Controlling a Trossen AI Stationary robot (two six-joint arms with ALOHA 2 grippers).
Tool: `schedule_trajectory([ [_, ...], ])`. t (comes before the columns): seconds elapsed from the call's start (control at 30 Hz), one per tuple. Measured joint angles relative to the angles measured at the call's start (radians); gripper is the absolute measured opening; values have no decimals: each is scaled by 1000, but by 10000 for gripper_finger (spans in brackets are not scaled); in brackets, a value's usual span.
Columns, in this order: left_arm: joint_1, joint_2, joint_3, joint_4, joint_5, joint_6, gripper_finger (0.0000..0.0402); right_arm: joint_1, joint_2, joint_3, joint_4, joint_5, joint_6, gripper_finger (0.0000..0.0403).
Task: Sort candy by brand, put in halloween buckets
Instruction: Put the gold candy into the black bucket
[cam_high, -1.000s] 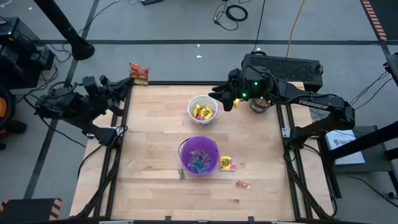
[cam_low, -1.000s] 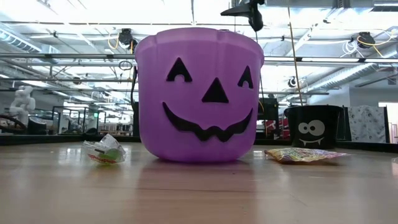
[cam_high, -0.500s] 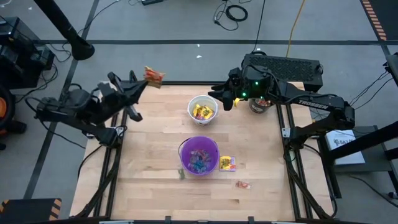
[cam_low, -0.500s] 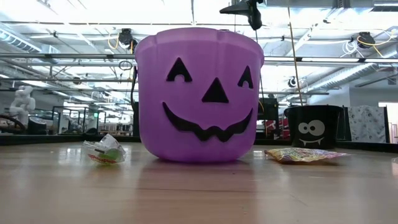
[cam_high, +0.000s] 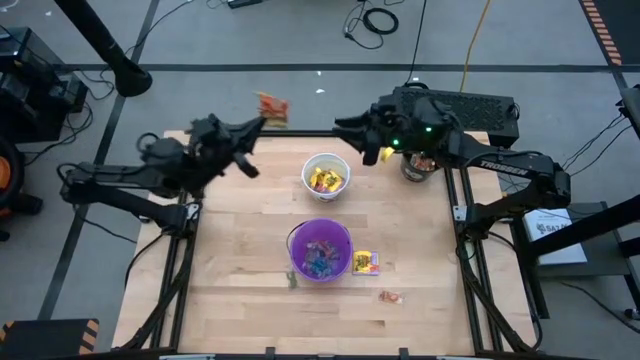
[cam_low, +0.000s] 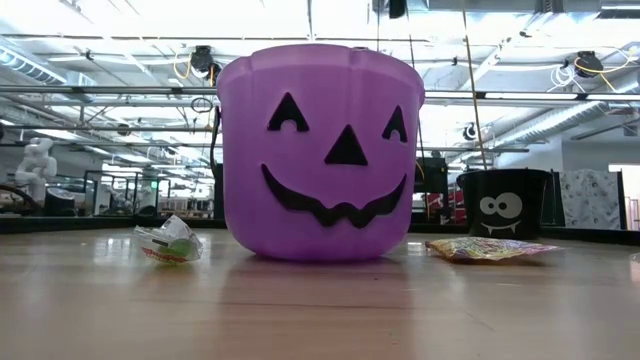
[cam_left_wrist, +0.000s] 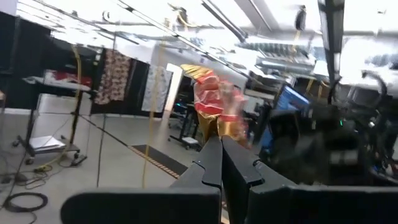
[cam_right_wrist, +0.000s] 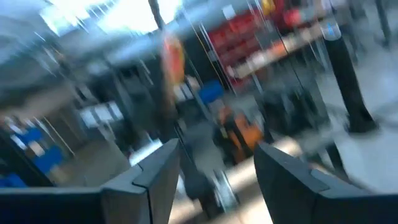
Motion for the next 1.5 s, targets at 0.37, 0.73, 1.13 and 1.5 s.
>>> schedule_trajectory([
  [0.37,73,191,0,220,171,0,8,0,1,0,118,-29,31,196],
  [0.73,93,273,0,298,242,0,12,0,37,0,78,-79,62,196],
  [1.13,98,297,0,293,245,1,13,-7,66,0,85,-79,66,103],
  [1.5,99,296,0,278,233,-77,77,-39,53,0,87,-73,52,2],
])
